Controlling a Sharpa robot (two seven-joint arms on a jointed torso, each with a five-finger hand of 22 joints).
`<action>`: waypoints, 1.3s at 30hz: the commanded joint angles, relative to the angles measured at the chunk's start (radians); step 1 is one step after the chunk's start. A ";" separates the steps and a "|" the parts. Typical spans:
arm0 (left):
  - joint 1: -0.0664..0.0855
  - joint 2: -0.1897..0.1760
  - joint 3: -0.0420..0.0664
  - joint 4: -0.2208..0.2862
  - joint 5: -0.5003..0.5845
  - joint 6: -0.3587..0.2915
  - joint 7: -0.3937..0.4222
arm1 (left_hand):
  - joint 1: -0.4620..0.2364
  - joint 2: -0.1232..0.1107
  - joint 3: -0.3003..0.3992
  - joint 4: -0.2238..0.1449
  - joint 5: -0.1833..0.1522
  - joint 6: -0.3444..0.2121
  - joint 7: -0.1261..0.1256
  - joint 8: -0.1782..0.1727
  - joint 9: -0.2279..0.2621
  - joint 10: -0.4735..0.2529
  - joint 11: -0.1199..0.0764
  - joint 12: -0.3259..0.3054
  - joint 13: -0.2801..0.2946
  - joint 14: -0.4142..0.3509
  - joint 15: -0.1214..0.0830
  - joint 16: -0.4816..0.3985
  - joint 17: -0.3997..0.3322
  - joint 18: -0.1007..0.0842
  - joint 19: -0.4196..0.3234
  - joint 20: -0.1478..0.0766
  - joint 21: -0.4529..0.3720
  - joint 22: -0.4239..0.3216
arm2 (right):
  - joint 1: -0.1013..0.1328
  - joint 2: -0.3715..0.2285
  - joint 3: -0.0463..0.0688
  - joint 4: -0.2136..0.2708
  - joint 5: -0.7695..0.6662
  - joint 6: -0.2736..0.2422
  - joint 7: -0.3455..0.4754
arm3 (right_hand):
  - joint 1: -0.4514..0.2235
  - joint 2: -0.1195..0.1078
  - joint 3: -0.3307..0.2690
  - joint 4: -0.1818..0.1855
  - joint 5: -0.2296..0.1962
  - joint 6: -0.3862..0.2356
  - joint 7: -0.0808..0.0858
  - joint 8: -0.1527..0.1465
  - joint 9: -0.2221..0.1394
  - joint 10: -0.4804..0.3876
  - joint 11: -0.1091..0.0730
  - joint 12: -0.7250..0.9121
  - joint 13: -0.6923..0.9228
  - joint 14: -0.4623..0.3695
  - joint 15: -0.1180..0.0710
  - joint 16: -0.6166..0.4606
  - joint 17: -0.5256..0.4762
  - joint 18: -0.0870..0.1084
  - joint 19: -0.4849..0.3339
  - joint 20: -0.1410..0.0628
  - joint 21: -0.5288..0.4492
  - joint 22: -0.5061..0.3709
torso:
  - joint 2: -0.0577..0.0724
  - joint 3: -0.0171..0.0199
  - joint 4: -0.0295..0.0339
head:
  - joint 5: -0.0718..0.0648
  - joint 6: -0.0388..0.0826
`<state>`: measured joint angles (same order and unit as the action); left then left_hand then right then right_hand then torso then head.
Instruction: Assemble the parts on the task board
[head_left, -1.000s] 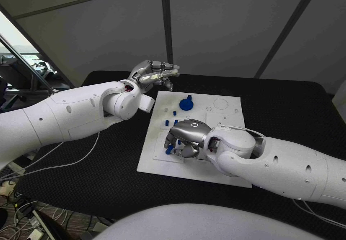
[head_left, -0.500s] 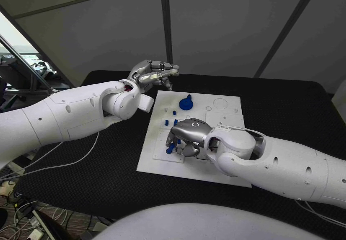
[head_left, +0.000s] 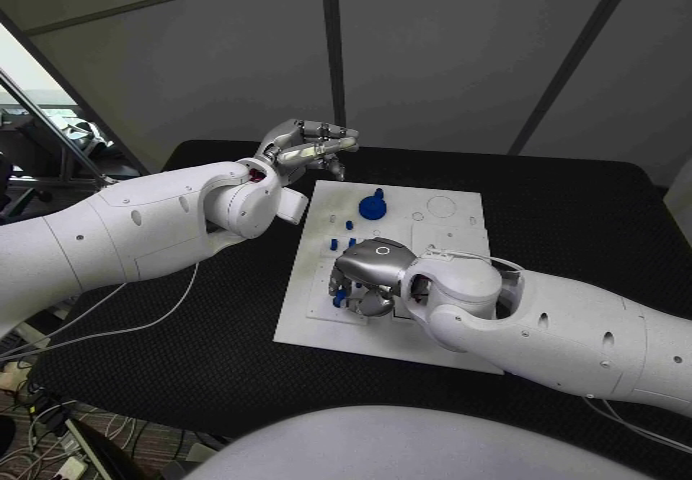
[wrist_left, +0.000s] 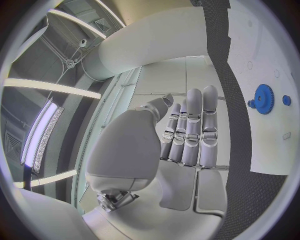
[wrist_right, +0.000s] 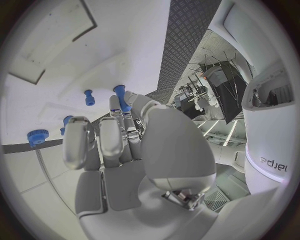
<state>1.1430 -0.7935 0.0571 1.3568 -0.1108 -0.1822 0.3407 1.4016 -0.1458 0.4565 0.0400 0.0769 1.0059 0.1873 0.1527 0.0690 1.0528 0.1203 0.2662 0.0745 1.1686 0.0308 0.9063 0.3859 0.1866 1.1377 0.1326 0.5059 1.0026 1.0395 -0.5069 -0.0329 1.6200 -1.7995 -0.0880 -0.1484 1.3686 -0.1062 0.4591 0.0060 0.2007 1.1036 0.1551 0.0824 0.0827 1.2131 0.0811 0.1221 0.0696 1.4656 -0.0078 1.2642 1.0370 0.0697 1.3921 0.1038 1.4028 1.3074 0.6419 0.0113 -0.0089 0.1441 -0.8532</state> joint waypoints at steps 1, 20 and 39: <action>0.002 0.000 0.001 0.001 -0.001 0.010 0.002 | 0.004 0.005 -0.003 -0.003 -0.002 -0.004 0.006 0.004 -0.001 -0.003 0.000 0.002 -0.001 -0.007 0.002 -0.006 -0.001 -0.004 -0.002 -0.003 -0.005 -0.001 | 0.000 0.004 -0.002 -0.003 -0.012 0.007 0.007 | -0.019 -0.017 -0.012 0.007 0.005 -0.034 0.001 -0.019 -0.012 -0.042 0.007 -0.025 -0.006 0.020 0.013 0.000 -0.005 -0.006 -0.012 0.005 -0.014 0.027 | -0.001 -0.0004 0.0003 | 0.000 0.000; 0.002 -0.008 0.001 0.003 -0.001 0.013 -0.001 | 0.003 0.005 -0.004 -0.002 -0.002 -0.006 0.006 0.004 -0.002 -0.005 0.000 0.003 -0.001 -0.008 0.003 -0.006 -0.002 -0.004 -0.002 -0.003 -0.005 -0.002 | 0.000 -0.089 -0.002 0.081 0.027 -0.248 0.022 | -0.038 -0.036 -0.126 0.006 0.000 -0.235 -0.008 -0.016 -0.014 -0.234 0.035 -0.017 -0.001 -0.009 0.035 -0.069 -0.118 0.030 -0.115 0.030 -0.137 -0.114 | -0.001 0.0012 -0.0005 | -0.008 0.010; 0.001 -0.023 -0.009 0.006 -0.001 0.012 0.000 | 0.003 0.005 -0.004 -0.002 -0.002 -0.006 0.006 0.004 -0.002 -0.005 0.000 0.003 -0.001 -0.008 0.003 -0.006 -0.002 -0.004 -0.002 -0.003 -0.005 -0.002 | 0.011 -0.518 0.039 0.270 0.370 -0.335 -0.232 | -0.152 -0.037 -0.404 0.185 0.038 -0.060 -0.056 0.138 0.048 0.187 -0.064 0.950 0.879 0.057 -0.041 0.143 0.205 -0.039 0.094 -0.045 0.083 0.154 | -0.007 -0.0021 -0.0188 | -0.122 0.037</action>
<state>1.1427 -0.8165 0.0483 1.3601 -0.1109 -0.1793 0.3368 1.4016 -0.1458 0.4565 0.0400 0.0769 1.0021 0.1911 0.1527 0.0691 1.0529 0.1202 0.2661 0.0746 1.1653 0.0343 0.9062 0.3846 0.1866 1.1377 0.1326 0.5059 1.0019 1.0512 -1.0188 0.0059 1.8790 -1.5055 -0.3943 -0.2890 1.2261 -0.1524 0.0709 0.1761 0.2278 1.0408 0.1014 0.2115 0.1249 1.3928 0.0180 0.9894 0.8533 1.4651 -0.0470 1.3939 1.2196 0.0456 1.4639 0.0608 1.4771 1.3081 0.6355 0.0100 -0.0222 0.0346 -0.8152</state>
